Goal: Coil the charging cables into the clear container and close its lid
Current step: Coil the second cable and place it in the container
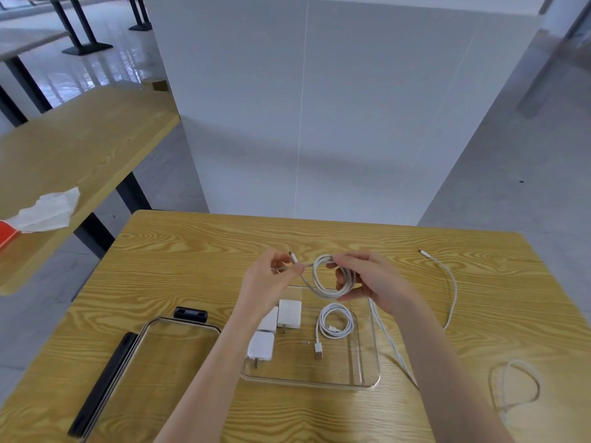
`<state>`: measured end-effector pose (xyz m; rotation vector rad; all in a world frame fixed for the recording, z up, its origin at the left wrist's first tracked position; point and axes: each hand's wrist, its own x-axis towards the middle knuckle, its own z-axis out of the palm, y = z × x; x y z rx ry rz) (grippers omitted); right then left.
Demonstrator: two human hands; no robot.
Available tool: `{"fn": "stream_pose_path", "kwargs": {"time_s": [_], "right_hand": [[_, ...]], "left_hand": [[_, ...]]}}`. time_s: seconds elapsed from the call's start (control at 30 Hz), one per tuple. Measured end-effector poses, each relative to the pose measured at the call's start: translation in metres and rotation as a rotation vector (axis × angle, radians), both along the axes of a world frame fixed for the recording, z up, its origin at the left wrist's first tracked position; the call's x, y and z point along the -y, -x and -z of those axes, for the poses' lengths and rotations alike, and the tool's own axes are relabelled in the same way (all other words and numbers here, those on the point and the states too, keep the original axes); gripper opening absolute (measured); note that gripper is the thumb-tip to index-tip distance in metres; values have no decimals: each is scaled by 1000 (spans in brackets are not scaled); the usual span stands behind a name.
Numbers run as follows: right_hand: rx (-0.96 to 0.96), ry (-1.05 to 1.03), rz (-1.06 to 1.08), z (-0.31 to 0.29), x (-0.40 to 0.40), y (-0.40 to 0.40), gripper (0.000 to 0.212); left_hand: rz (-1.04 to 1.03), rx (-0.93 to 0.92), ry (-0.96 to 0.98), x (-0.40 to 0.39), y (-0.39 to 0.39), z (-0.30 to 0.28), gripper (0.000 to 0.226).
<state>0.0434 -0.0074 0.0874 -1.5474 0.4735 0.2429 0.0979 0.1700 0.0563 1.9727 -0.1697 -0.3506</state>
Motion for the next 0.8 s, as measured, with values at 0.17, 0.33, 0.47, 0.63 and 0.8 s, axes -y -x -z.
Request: {"fn": "stream_pose_path", "kwargs": {"time_s": [0.17,0.33,0.47,0.63,0.8], "right_hand": [[-13,51,45,7,1,0,17],[-49,-2,38,15,2,1,20],[-46,-33,24,15,2,0,21],[-13,-129,49,19,1,0,16],[-5,-139,65,22,-6,-1,10]], "left_hand": [[61,131,-90,-5,-1,5,21],[36,151,-136,-4,-1,12,57],[-21,150,-165,1,1,12,62],[-75,182,-114,4,5,11,59],[-76,204,12,10,12,11,41]]}}
